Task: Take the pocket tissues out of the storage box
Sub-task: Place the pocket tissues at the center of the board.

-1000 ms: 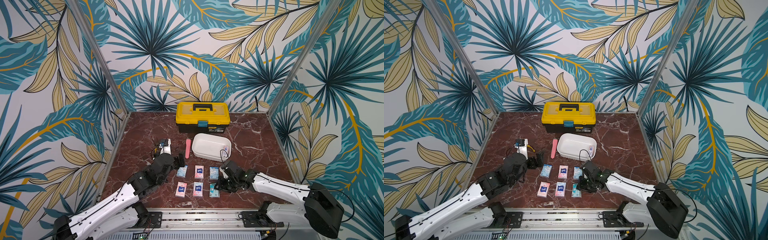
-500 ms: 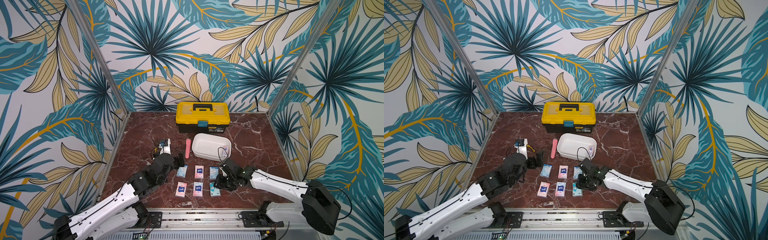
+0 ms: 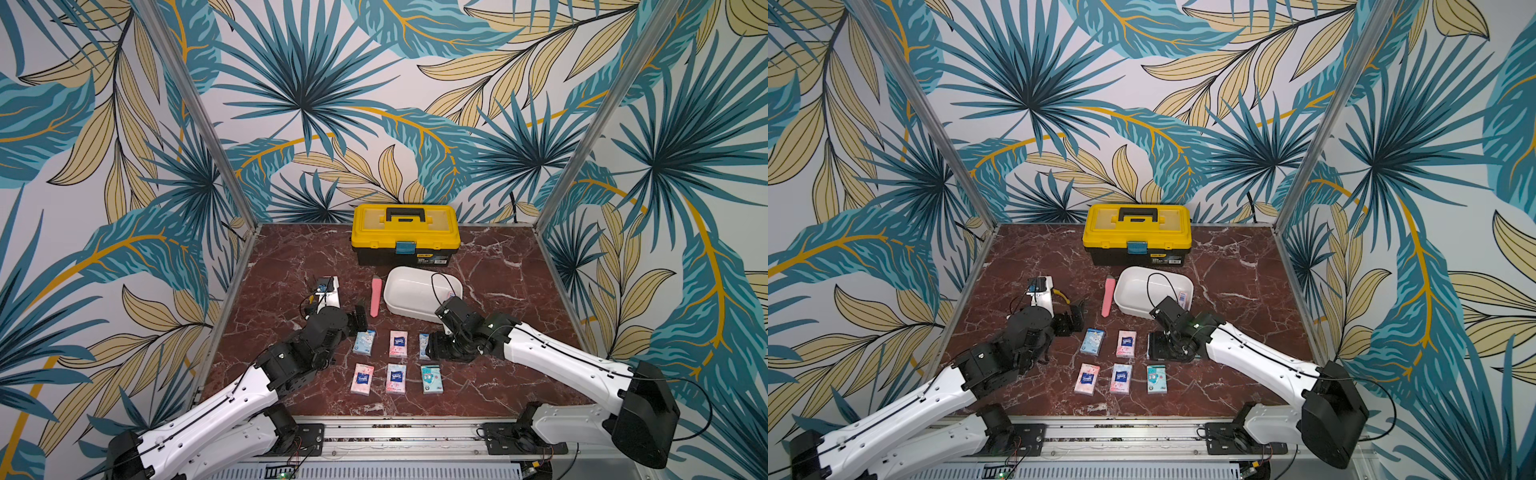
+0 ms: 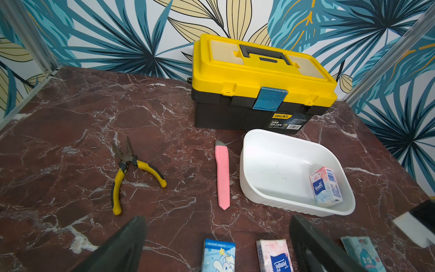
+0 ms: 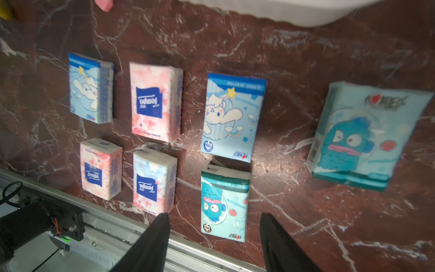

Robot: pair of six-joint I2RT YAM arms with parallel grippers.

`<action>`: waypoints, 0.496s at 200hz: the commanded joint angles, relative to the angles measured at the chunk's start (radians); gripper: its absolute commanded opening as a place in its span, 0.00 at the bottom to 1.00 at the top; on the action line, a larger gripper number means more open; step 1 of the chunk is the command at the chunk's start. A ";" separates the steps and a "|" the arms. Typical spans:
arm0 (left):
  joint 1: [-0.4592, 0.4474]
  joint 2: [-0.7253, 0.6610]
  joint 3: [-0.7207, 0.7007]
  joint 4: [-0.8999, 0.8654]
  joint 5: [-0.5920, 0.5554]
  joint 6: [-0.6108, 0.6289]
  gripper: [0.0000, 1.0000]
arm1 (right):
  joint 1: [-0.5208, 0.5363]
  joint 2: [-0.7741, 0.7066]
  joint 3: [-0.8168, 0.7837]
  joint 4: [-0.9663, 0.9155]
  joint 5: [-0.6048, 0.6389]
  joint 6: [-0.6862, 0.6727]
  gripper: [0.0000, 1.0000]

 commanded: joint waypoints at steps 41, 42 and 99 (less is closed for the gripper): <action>0.005 -0.005 0.005 0.044 -0.082 0.026 1.00 | -0.075 0.118 0.246 -0.159 0.248 -0.130 0.72; 0.006 -0.005 0.004 0.044 -0.083 0.027 1.00 | -0.077 0.119 0.248 -0.159 0.252 -0.132 0.72; 0.006 0.023 0.014 0.044 -0.092 0.058 1.00 | -0.167 0.290 0.445 -0.160 0.409 -0.187 0.73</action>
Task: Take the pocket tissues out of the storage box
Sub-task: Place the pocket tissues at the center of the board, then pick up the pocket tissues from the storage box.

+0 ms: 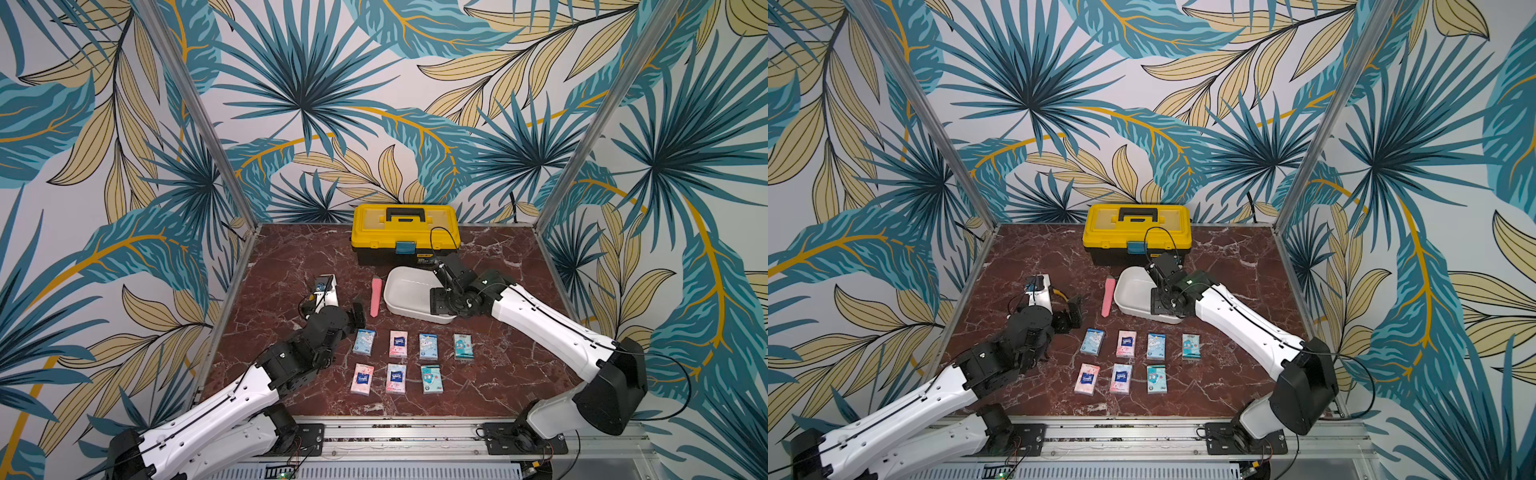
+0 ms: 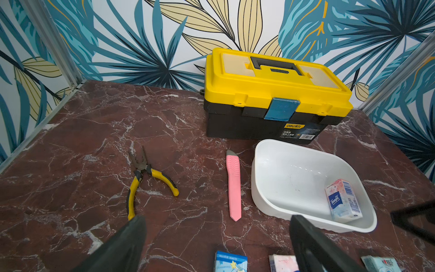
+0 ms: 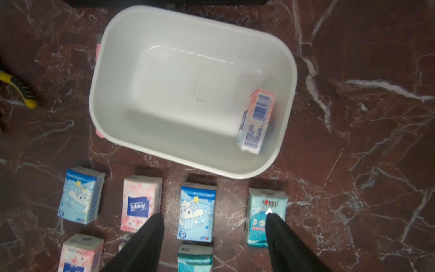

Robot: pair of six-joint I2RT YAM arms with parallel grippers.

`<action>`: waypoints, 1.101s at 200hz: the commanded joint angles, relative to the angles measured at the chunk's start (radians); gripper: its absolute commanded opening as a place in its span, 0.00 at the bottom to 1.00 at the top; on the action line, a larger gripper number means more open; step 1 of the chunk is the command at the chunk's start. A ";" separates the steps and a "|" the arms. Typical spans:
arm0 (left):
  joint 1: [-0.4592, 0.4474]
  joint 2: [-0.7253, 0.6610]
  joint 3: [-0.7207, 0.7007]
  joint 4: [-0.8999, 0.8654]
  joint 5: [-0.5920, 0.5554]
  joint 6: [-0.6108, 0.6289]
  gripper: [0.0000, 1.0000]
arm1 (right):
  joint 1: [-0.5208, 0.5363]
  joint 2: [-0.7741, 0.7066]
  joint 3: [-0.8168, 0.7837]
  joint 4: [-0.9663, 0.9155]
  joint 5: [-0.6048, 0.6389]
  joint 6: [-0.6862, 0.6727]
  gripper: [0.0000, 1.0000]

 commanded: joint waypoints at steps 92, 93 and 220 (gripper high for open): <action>0.006 0.046 0.003 0.069 -0.017 0.022 1.00 | -0.091 0.301 0.190 -0.029 0.156 0.037 0.67; 0.006 0.047 0.003 0.069 -0.017 0.021 1.00 | -0.092 0.303 0.190 -0.029 0.156 0.038 0.67; 0.006 0.060 -0.015 0.077 -0.005 0.009 1.00 | -0.099 0.423 0.122 0.014 0.111 0.131 0.62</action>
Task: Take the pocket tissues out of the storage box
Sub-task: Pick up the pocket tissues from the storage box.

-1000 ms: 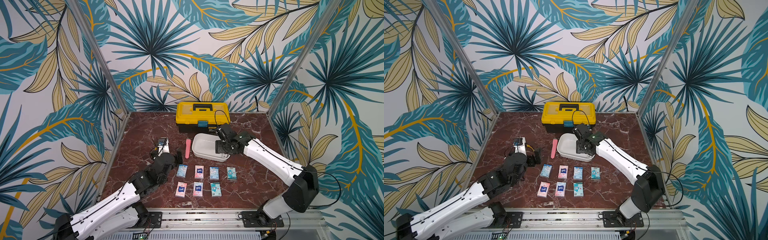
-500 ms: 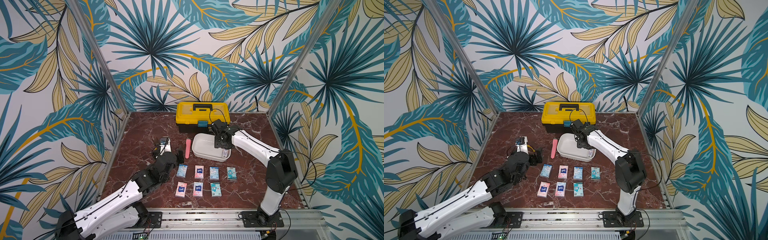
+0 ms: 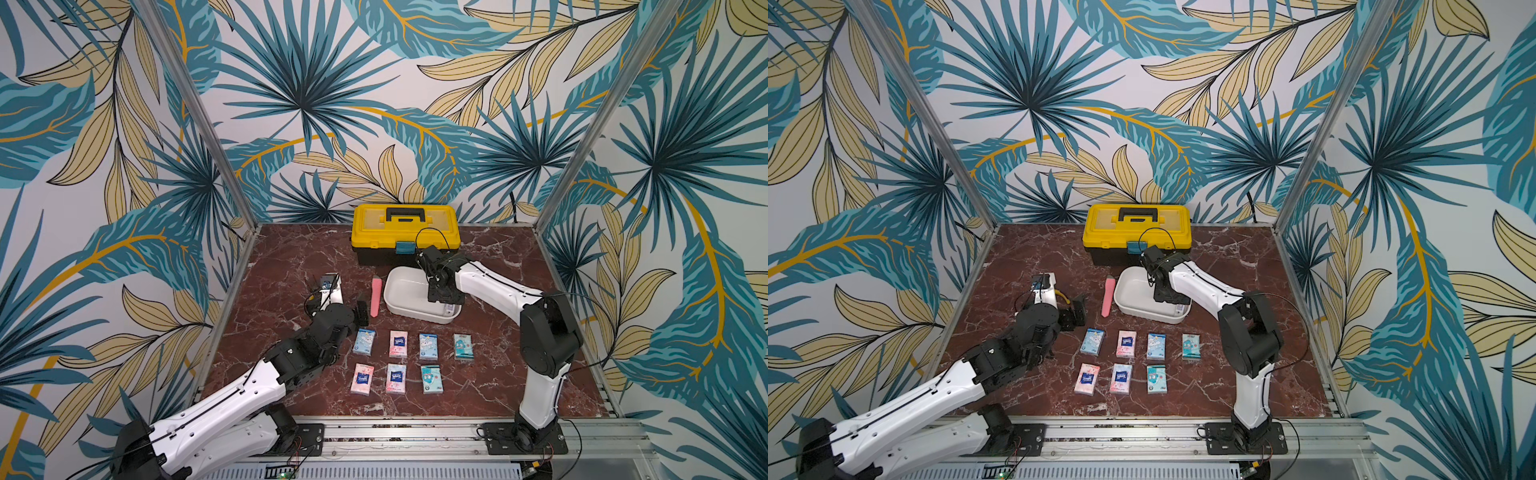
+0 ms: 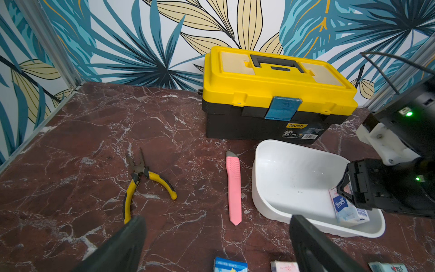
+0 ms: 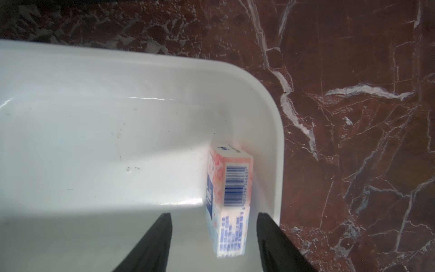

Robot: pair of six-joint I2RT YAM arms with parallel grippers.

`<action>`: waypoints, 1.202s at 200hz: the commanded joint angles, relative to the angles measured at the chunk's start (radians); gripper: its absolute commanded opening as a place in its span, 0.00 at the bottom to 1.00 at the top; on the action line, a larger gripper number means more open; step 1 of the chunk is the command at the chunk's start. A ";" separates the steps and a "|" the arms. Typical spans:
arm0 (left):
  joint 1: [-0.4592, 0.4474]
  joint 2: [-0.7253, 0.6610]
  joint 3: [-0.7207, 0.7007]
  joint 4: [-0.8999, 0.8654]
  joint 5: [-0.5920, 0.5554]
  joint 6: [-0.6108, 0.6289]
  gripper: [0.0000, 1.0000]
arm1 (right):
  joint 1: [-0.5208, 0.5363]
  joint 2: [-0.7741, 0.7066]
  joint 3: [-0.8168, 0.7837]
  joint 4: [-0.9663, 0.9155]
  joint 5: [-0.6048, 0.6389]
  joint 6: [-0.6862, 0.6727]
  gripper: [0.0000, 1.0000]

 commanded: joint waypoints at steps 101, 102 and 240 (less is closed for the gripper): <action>0.006 0.005 -0.009 0.002 0.004 -0.004 1.00 | -0.003 0.039 -0.073 0.023 -0.012 0.036 0.36; 0.006 0.005 -0.009 0.002 0.004 -0.004 1.00 | -0.003 0.039 -0.074 0.023 -0.012 0.035 0.36; 0.006 -0.038 -0.014 -0.019 -0.004 -0.017 1.00 | -0.003 -0.174 -0.109 0.021 -0.065 -0.072 0.16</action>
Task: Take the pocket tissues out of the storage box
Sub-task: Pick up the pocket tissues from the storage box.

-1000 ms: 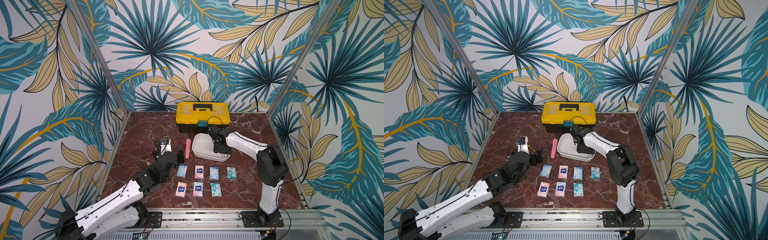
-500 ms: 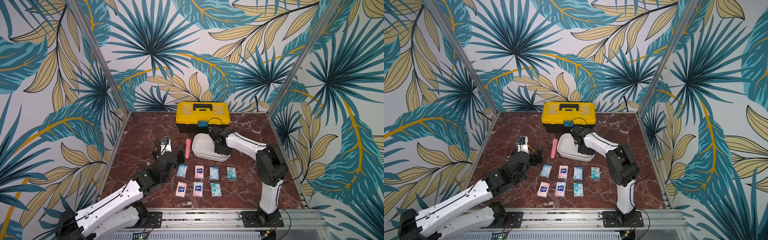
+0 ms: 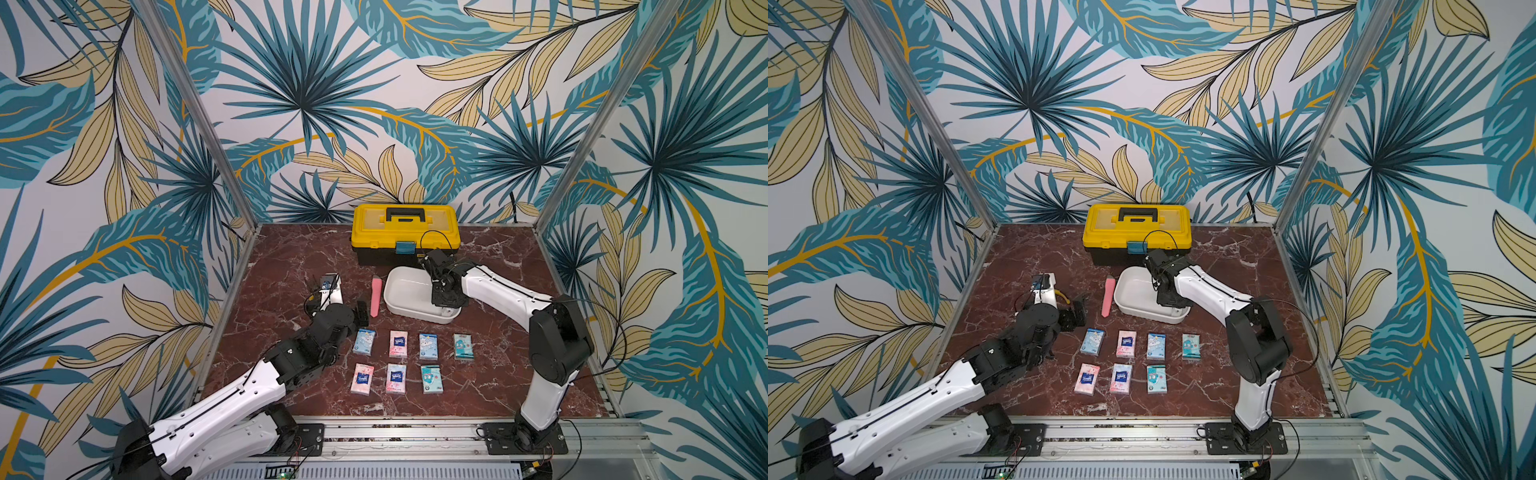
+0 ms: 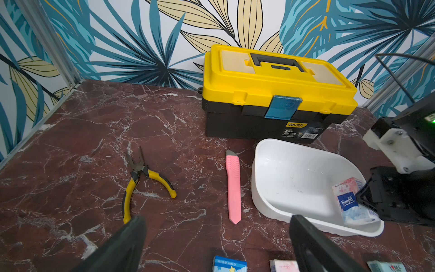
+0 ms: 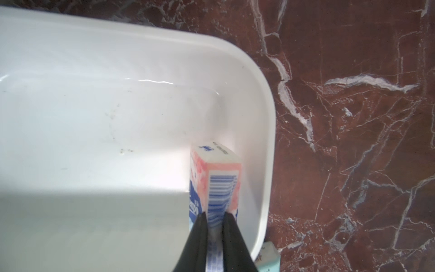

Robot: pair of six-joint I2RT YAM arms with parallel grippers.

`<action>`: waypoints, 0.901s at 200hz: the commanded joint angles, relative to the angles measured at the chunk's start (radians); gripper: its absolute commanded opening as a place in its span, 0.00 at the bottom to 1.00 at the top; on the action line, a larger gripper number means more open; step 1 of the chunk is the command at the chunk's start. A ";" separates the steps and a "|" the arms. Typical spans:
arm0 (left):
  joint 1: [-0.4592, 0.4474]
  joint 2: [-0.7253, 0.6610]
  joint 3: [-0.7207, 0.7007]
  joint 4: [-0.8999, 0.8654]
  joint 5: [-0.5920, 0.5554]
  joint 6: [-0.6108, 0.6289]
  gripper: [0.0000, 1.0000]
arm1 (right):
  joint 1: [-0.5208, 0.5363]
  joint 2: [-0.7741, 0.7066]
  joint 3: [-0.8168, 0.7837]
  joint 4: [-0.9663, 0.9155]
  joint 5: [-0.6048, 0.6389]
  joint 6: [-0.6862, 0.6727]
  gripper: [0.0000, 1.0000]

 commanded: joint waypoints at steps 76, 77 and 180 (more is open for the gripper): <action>0.006 -0.077 -0.032 -0.043 -0.038 -0.001 1.00 | 0.003 -0.394 -0.187 -0.049 -0.150 -0.131 0.16; 0.006 -0.077 -0.032 -0.042 -0.037 0.000 1.00 | 0.003 -0.398 -0.189 -0.052 -0.152 -0.133 0.16; 0.020 -0.123 -0.091 0.010 -0.039 -0.059 1.00 | 0.007 -0.735 -0.507 -0.166 -0.294 -0.076 0.14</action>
